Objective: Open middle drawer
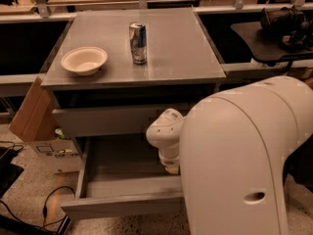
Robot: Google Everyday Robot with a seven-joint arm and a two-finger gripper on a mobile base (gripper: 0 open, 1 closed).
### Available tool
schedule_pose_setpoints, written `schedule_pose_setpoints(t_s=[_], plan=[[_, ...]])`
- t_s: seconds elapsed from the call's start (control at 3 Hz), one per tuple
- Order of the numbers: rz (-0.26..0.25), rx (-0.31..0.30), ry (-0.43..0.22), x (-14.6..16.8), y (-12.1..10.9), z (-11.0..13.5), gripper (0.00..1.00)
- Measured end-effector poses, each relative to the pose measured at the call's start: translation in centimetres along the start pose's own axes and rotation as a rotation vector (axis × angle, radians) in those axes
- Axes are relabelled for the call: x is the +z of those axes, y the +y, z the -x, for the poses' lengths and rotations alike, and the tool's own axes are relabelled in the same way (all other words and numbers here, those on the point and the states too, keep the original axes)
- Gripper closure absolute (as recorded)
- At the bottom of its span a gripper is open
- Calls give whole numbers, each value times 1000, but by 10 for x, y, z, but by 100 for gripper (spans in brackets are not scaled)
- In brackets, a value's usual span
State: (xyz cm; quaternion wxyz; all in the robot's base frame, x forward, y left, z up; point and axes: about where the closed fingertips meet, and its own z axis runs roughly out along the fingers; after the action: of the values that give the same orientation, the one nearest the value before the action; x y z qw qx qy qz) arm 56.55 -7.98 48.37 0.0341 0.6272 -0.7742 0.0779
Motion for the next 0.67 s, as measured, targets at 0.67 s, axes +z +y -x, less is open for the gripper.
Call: schedule_pose_setpoints(t_s=[0.67], plan=[[-40,4,-30,32,-25,-8,70]])
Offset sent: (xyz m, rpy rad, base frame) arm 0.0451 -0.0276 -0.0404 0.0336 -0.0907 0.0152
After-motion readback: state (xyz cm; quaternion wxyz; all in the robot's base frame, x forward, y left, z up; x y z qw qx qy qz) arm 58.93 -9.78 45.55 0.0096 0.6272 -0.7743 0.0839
